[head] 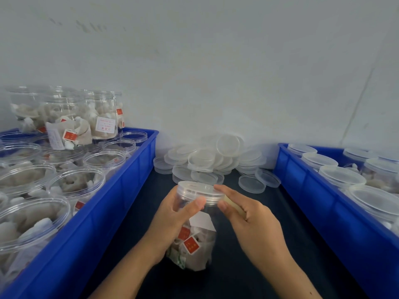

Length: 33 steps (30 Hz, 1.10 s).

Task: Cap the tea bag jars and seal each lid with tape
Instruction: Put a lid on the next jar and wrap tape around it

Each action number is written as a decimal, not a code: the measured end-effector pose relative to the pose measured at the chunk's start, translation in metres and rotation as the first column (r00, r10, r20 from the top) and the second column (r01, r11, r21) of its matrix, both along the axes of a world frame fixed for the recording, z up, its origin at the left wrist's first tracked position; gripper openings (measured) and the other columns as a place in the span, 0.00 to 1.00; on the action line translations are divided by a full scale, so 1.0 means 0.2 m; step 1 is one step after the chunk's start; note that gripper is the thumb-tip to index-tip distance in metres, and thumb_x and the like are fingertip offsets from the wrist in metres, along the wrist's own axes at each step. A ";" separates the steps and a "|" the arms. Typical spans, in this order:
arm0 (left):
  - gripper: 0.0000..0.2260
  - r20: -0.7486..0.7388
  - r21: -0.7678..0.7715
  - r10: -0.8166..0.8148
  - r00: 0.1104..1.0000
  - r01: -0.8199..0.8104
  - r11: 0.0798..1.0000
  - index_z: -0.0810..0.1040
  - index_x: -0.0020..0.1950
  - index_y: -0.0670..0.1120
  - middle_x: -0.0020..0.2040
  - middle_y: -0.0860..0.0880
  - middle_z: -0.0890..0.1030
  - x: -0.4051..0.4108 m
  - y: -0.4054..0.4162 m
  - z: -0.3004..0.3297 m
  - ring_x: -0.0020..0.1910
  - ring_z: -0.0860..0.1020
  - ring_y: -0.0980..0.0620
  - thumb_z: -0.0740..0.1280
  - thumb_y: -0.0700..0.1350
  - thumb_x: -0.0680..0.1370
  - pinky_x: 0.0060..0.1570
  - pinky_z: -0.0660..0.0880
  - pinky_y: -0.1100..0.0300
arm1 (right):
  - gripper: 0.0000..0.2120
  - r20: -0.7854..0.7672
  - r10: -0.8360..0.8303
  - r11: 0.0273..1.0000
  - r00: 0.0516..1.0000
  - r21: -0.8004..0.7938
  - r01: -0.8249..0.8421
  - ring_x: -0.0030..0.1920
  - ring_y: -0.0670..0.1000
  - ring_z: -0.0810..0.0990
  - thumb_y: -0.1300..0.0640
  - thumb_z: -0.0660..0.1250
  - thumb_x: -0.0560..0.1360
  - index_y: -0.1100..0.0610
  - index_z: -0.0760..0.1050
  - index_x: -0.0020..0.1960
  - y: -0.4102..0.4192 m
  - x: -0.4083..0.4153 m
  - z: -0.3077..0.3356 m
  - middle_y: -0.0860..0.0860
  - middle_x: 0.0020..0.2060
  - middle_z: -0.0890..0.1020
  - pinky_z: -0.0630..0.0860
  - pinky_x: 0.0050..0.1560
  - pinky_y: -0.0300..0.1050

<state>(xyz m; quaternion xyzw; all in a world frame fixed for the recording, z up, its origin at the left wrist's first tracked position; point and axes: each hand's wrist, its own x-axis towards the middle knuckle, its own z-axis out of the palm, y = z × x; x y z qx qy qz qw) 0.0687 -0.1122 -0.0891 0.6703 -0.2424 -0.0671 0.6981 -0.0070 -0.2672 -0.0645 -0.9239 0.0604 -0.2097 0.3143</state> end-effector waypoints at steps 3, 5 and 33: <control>0.24 0.106 0.045 0.204 0.973 -0.209 0.977 0.69 0.57 0.57 0.53 0.58 0.80 -0.02 -0.01 -0.01 0.48 0.80 0.66 0.66 0.65 0.65 0.42 0.77 0.70 | 0.17 0.014 -0.015 0.996 1.000 0.087 0.014 0.39 0.33 0.74 0.36 0.56 0.77 0.28 0.67 0.65 0.03 0.01 -0.02 0.33 0.46 0.81 0.69 0.41 0.29; 0.22 0.294 0.060 0.368 0.882 -0.401 0.914 0.68 0.59 0.56 0.54 0.56 0.78 -0.06 -0.03 -0.02 0.50 0.80 0.61 0.63 0.65 0.70 0.46 0.78 0.63 | 0.18 0.013 -0.046 0.996 0.999 0.081 0.045 0.37 0.35 0.75 0.36 0.54 0.77 0.28 0.65 0.66 0.06 0.01 -0.02 0.33 0.35 0.78 0.69 0.38 0.31; 0.36 -0.032 0.010 0.037 0.999 -0.037 0.999 0.77 0.59 0.50 0.50 0.55 0.85 0.01 0.03 0.04 0.49 0.83 0.58 0.80 0.59 0.53 0.44 0.77 0.69 | 0.23 -0.176 0.056 0.978 0.983 -0.188 -0.090 0.33 0.42 0.72 0.32 0.49 0.75 0.34 0.59 0.68 -0.07 -0.04 0.11 0.44 0.29 0.72 0.74 0.45 0.42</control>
